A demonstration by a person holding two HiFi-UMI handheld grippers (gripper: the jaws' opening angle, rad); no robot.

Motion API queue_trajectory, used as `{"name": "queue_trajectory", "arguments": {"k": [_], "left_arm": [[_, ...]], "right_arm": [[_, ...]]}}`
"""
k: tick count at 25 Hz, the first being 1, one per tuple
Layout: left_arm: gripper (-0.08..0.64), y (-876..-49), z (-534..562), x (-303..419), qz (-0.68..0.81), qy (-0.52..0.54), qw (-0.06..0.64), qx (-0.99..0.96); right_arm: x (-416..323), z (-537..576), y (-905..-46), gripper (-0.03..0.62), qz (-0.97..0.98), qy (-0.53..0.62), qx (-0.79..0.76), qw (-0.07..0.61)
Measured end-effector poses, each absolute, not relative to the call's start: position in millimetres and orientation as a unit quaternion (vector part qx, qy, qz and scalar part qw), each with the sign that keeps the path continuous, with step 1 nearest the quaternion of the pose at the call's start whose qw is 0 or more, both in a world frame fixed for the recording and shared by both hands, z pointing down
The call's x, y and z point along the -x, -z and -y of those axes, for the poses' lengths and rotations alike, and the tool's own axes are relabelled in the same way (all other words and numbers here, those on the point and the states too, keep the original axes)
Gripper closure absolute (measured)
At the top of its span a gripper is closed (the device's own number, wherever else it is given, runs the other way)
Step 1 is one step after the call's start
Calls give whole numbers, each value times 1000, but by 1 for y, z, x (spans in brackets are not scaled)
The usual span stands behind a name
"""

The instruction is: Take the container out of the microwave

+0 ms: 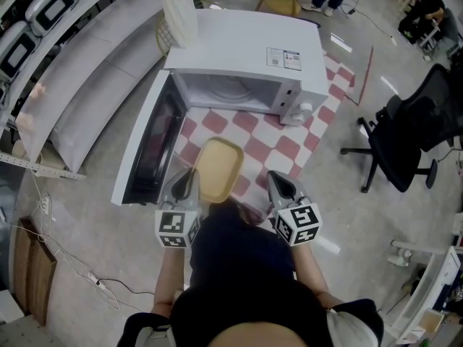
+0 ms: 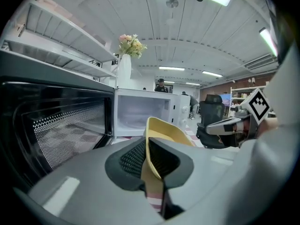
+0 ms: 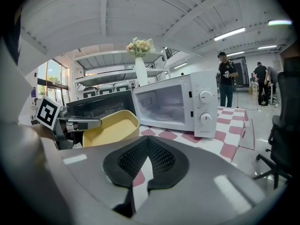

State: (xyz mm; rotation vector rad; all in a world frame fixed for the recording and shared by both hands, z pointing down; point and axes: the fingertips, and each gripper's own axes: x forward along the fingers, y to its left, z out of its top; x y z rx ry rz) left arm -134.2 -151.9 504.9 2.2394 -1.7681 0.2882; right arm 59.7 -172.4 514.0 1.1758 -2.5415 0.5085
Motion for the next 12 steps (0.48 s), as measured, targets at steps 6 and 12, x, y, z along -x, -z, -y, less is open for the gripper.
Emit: {"name": "queue_trajectory", "arguments": {"k": [6,12], "left_arm": [[537,-507,153,137,611,-98,143,-772],[537,-510,150,139,612,-95,147,-771]], "right_arm": [[-57,173,-515,592,882,-178,-410,149],[-56,170,-516,592,882,-183,-407,149]]}}
